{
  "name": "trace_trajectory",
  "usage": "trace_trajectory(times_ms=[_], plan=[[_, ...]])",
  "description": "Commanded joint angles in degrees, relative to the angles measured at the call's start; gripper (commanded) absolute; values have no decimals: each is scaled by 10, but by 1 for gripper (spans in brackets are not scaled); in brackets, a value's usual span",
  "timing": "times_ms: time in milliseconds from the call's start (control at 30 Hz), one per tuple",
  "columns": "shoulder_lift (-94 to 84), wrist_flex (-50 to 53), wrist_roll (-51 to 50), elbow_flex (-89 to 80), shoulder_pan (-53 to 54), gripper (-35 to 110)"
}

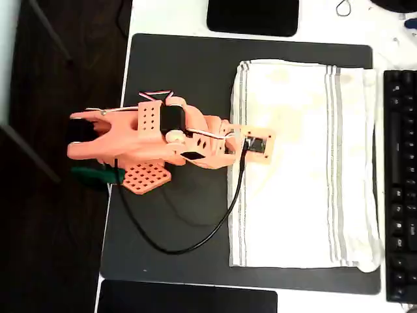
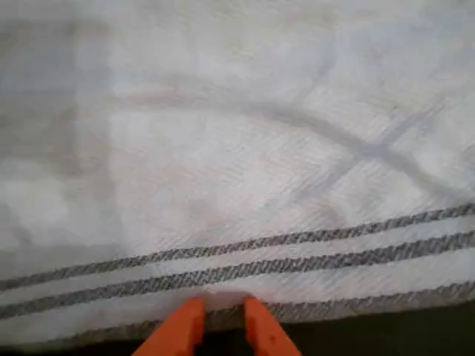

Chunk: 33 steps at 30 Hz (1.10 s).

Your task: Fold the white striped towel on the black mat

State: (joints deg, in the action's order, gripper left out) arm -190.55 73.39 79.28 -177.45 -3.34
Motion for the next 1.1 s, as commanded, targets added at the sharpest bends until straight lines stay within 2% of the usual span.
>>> trace_trajectory(times_ms=[0, 200, 500, 667, 833, 1067], plan=[[-4, -1, 43, -5, 4, 6], [42, 25, 90, 73, 5, 5], [185, 34, 79, 226, -41, 0], [299, 41, 32, 352, -103, 0], [432, 85, 36, 492, -180, 0], [620, 76, 3, 655, -248, 0]])
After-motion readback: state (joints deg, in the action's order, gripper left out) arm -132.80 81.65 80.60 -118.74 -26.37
